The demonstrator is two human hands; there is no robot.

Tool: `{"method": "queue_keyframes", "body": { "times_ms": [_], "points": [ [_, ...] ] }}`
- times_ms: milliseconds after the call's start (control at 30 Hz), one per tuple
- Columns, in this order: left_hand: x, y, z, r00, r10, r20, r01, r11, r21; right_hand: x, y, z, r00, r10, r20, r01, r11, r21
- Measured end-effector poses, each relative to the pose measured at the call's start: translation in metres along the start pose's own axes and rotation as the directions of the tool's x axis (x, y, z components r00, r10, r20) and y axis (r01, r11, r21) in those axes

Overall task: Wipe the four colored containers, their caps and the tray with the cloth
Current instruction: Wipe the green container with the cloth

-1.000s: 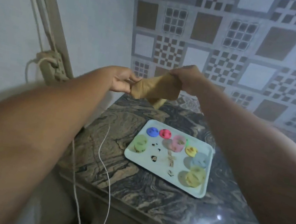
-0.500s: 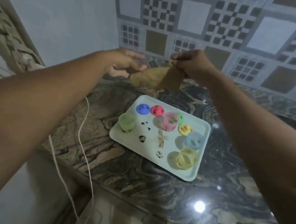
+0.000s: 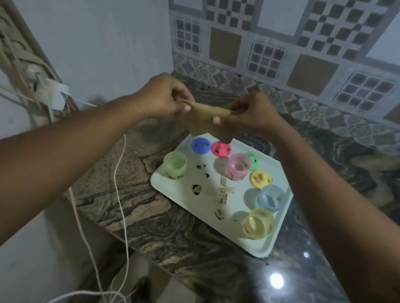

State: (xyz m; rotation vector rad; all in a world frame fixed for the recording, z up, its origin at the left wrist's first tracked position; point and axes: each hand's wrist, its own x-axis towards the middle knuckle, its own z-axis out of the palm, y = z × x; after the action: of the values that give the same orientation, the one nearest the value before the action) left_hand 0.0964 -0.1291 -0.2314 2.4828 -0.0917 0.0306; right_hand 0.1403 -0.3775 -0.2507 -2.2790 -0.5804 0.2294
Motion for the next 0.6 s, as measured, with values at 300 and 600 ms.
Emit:
{"method": "queue_keyframes", "body": {
  "times_ms": [300,600],
  "points": [
    [0.006,-0.006,0.001,0.976,0.2,0.089,-0.201,0.98,-0.002,0.009,-0.003,0.039,0.999,-0.045,-0.025,0.043,0.996,-0.082],
    [0.024,-0.005,-0.001,0.952,0.285,0.108,-0.284,0.958,-0.024,0.002,-0.025,0.051,0.994,0.019,0.106,-0.025,0.998,0.058]
  ]
}}
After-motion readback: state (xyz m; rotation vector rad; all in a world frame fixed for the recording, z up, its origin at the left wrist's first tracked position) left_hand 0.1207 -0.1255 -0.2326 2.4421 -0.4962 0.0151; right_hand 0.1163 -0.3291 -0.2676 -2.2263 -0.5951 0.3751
